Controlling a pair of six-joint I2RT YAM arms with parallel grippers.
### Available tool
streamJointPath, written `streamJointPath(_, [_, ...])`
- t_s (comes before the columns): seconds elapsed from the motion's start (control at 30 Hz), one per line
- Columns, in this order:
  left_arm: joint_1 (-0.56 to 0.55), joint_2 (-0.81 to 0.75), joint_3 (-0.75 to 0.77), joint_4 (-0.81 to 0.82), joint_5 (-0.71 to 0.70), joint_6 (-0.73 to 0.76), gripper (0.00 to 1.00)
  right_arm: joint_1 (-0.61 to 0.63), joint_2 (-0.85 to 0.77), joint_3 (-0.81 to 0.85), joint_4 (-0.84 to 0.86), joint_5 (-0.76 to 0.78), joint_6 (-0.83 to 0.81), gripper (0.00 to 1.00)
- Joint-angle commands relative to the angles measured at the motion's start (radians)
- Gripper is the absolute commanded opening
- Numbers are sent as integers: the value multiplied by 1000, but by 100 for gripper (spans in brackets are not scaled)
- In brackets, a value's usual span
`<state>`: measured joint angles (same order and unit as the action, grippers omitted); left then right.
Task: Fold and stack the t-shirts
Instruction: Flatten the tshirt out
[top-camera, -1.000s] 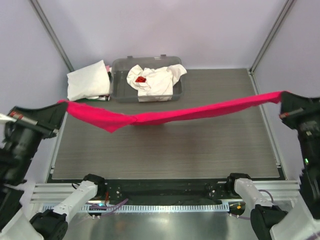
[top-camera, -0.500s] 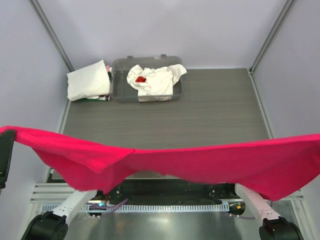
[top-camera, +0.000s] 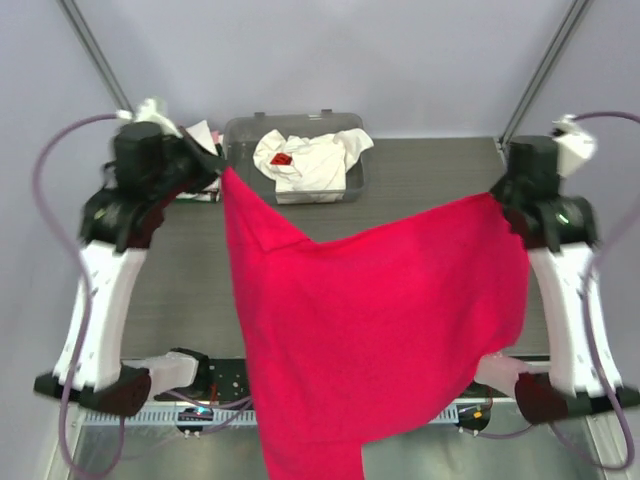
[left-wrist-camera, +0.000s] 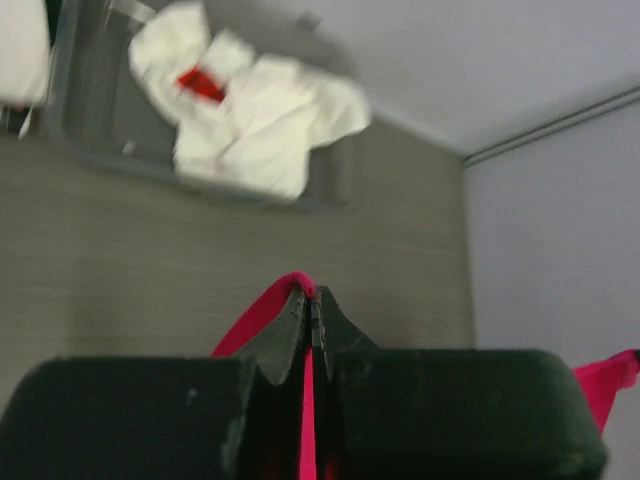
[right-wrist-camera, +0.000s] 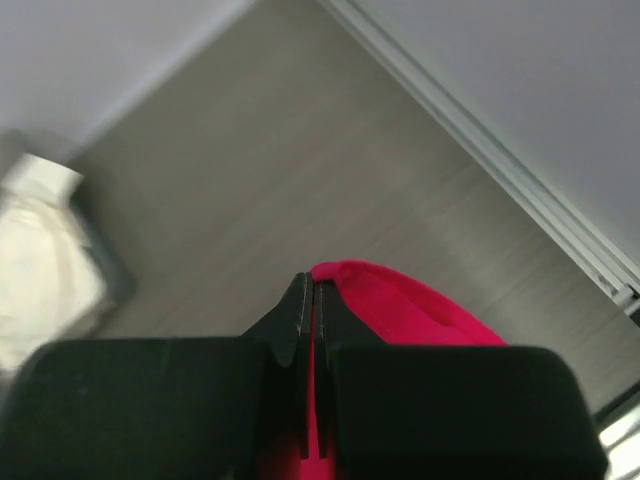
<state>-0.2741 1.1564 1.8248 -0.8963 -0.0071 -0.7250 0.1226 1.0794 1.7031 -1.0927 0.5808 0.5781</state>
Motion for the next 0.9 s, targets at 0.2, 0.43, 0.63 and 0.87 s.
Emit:
streamJointPath(0.2, [141, 521, -190, 80, 97, 55, 3, -215, 559, -242, 297, -113, 14, 1])
streamJointPath(0.43, [139, 625, -110, 48, 125, 85, 72, -232, 682, -111, 264, -182, -53, 100])
streamJointPath(0.63, [87, 488, -340, 175, 107, 47, 65, -218, 504, -348, 361, -321, -61, 100])
streamJointPath(0.87, [-51, 430, -553, 298, 61, -22, 52, -166, 248, -647, 451, -530, -41, 97])
